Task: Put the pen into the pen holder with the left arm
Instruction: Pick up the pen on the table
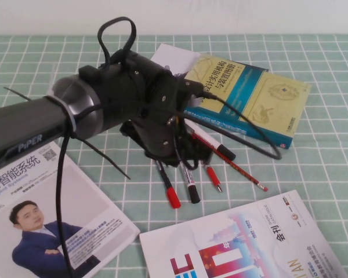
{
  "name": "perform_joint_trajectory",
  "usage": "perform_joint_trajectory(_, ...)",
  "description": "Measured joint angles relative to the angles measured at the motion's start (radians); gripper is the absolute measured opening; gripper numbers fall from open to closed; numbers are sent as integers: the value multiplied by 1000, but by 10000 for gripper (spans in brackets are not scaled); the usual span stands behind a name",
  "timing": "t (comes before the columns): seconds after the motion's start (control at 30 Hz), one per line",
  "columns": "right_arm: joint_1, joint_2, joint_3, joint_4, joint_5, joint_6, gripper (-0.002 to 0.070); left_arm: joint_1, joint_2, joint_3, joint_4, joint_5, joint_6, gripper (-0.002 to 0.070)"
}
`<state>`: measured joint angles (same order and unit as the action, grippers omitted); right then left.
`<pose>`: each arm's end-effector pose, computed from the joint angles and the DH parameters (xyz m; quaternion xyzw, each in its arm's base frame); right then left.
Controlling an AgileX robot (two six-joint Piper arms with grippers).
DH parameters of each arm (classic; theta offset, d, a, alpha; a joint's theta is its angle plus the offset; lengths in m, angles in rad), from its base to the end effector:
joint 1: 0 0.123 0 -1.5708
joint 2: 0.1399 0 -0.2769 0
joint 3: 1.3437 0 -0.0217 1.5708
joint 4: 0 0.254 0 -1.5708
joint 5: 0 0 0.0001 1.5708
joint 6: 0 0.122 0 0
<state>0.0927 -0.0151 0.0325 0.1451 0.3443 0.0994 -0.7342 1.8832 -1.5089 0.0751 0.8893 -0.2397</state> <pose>0.0935 0.0147 0.1641 0.0423 0.7950 0.1182 0.5935 0.3148 -0.2745 0.2085 0.2568 0.9459 -0.0623 0.1886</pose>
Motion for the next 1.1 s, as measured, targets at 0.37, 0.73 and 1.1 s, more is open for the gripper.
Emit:
perform_joint_trajectory(0.37,0,0,0,0,0,0,-19,22,37,-2,1,36,-223,321)
perform_joint_trajectory(0.73,0,0,0,0,0,0,-19,31,110,-52,10,16,-423,327)
perform_joint_trajectory(1.1,0,0,0,0,0,0,-19,41,219,-147,10,135,-492,327)
